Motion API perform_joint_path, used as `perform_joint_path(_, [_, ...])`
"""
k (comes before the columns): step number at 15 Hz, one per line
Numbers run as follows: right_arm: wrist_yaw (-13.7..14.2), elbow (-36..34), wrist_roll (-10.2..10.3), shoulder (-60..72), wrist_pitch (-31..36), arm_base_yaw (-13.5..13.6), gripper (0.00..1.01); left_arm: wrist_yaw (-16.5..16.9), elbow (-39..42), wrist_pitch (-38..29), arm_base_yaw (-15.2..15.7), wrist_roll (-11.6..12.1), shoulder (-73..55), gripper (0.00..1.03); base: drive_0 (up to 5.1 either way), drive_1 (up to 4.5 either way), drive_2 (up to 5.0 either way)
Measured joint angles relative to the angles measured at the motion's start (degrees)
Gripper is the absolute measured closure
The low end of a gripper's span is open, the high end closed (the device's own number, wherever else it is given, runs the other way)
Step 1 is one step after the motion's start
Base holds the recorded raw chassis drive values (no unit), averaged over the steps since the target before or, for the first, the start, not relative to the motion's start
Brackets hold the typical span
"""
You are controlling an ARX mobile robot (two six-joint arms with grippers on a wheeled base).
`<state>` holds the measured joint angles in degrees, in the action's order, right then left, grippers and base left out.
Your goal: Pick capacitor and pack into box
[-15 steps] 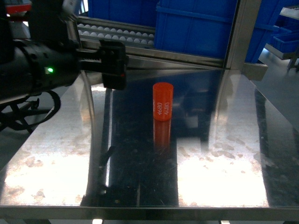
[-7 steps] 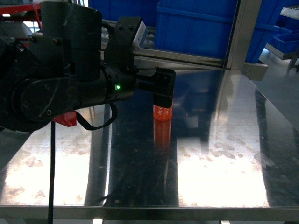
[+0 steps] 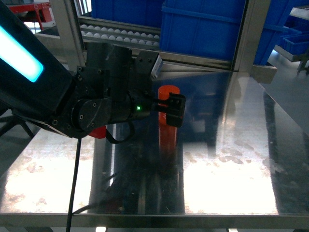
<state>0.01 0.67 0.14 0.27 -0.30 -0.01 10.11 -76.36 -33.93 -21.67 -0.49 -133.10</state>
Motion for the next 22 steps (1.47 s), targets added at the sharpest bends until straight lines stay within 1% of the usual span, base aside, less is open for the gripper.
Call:
perform_joint_path(1, [0.0, 0.0, 0.0, 0.0, 0.0, 0.0, 0.03, 0.0, -2.3, 1.3, 0.0, -0.4, -2.0, 0.05, 0.0, 0.00, 0.0])
perform_joint_path(3, [0.0, 0.0, 0.0, 0.0, 0.0, 0.0, 0.03, 0.1, -4.5, 2.2, 0.0, -0.6, -3.8, 0.19, 0.0, 0.00, 0.0])
perform_joint_path(4, [0.0, 0.0, 0.0, 0.0, 0.0, 0.0, 0.03, 0.2, -5.5, 2.4, -0.1, -0.7, -4.3, 0.31, 0.0, 0.00, 0.0])
perform_joint_path(5, [0.0, 0.0, 0.0, 0.0, 0.0, 0.0, 0.03, 0.0, -6.4, 2.4, -0.3, -0.7, -4.8, 0.40, 0.0, 0.00, 0.0])
perform_joint_path(6, [0.0, 0.0, 0.0, 0.0, 0.0, 0.0, 0.03, -0.1, -7.3, 2.4, -0.3, -0.9, -5.3, 0.52, 0.0, 0.00, 0.0])
perform_joint_path(7, [0.0, 0.0, 0.0, 0.0, 0.0, 0.0, 0.03, -0.2, -7.3, 2.4, -0.3, -1.0, -5.3, 0.56, 0.0, 0.00, 0.0])
perform_joint_path(9, [0.0, 0.0, 0.0, 0.0, 0.0, 0.0, 0.03, -0.5, -6.8, 1.1, -0.2, -1.4, -5.2, 0.58, 0.0, 0.00, 0.0])
perform_joint_path(10, [0.0, 0.0, 0.0, 0.0, 0.0, 0.0, 0.03, -0.7, -5.2, 0.1, -0.1, -1.8, -4.4, 0.58, 0.0, 0.00, 0.0])
perform_joint_path(12, [0.0, 0.0, 0.0, 0.0, 0.0, 0.0, 0.03, -1.6, 2.5, -4.2, 0.9, -2.3, 1.7, 0.58, 0.0, 0.00, 0.0])
perform_joint_path(13, [0.0, 0.0, 0.0, 0.0, 0.0, 0.0, 0.03, -2.9, 6.3, -7.0, 1.5, -2.2, 6.0, 0.58, 0.0, 0.00, 0.0])
perform_joint_path(14, [0.0, 0.0, 0.0, 0.0, 0.0, 0.0, 0.03, -5.8, 12.0, -12.3, 2.4, -0.9, 13.2, 0.58, 0.0, 0.00, 0.0])
perform_joint_path(16, [0.0, 0.0, 0.0, 0.0, 0.0, 0.0, 0.03, -9.6, 21.4, -18.7, 3.7, -0.4, 24.8, 0.58, 0.0, 0.00, 0.0])
perform_joint_path(17, [0.0, 0.0, 0.0, 0.0, 0.0, 0.0, 0.03, -13.2, 28.9, -21.4, 4.2, -0.6, 31.9, 0.59, 0.0, 0.00, 0.0])
perform_joint_path(18, [0.0, 0.0, 0.0, 0.0, 0.0, 0.0, 0.03, -18.0, 36.2, -22.9, 3.8, -0.4, 37.9, 0.59, 0.0, 0.00, 0.0])
perform_joint_path(19, [0.0, 0.0, 0.0, 0.0, 0.0, 0.0, 0.03, -23.8, 44.0, -24.3, 2.6, 0.8, 44.7, 0.59, 0.0, 0.00, 0.0])
perform_joint_path(20, [0.0, 0.0, 0.0, 0.0, 0.0, 0.0, 0.03, -27.7, 48.7, -22.6, 1.3, 0.7, 51.1, 0.59, 0.0, 0.00, 0.0])
perform_joint_path(21, [0.0, 0.0, 0.0, 0.0, 0.0, 0.0, 0.03, -34.4, 54.2, -19.8, -1.4, 0.7, 60.9, 0.59, 0.0, 0.00, 0.0])
perform_joint_path(22, [0.0, 0.0, 0.0, 0.0, 0.0, 0.0, 0.03, -39.2, 57.1, -16.1, -3.9, 0.5, 67.3, 0.59, 0.0, 0.00, 0.0])
